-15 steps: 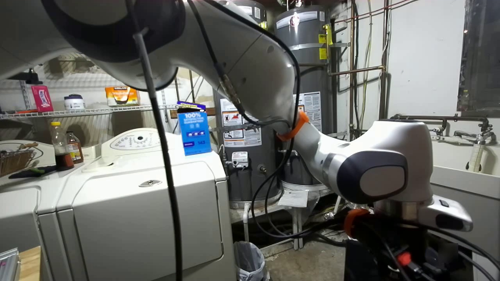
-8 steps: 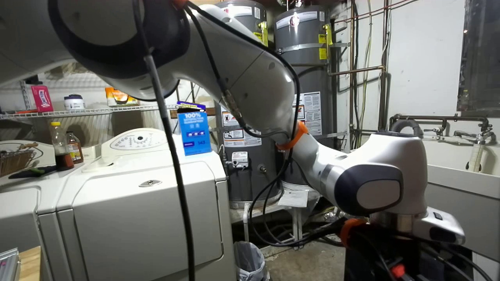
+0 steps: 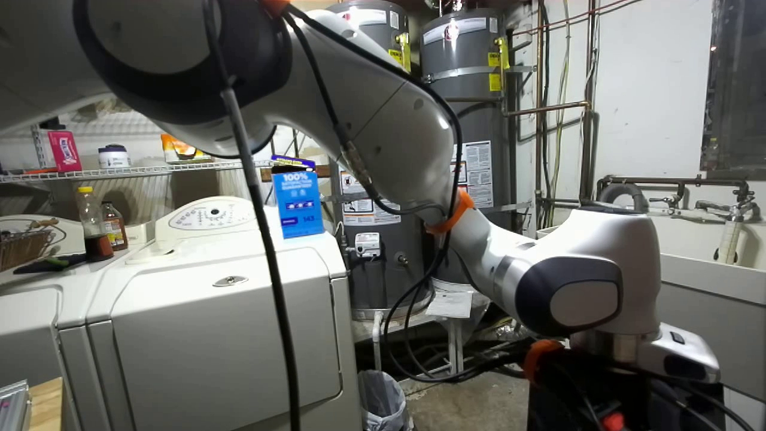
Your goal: Put the bottle on top of the washer
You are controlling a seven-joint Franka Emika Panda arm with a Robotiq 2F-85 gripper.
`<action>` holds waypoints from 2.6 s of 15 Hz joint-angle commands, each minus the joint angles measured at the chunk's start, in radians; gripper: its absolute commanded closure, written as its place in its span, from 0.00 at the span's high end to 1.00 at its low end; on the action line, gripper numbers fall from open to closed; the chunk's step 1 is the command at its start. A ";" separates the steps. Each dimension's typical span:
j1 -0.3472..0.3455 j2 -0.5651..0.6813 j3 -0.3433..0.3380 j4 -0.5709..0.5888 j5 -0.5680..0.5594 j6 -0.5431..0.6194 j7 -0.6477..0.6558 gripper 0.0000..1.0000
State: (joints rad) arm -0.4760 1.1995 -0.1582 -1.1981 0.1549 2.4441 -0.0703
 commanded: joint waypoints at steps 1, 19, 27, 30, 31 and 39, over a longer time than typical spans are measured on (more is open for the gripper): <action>0.005 0.011 -0.010 0.021 -0.001 0.000 0.019 0.39; 0.147 -0.476 0.168 -0.509 -0.132 0.188 -0.397 0.20; 0.171 -0.523 0.213 -0.563 -0.122 0.155 -0.423 0.45; 0.188 -0.504 0.240 -0.507 -0.143 0.194 -0.469 0.20; 0.210 -0.500 0.245 -0.480 -0.163 0.205 -0.480 0.20; 0.406 -0.452 0.394 -0.191 -0.207 0.097 -0.578 0.20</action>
State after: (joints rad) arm -0.1202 0.6870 0.1839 -1.5310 -0.0393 2.5997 -0.5886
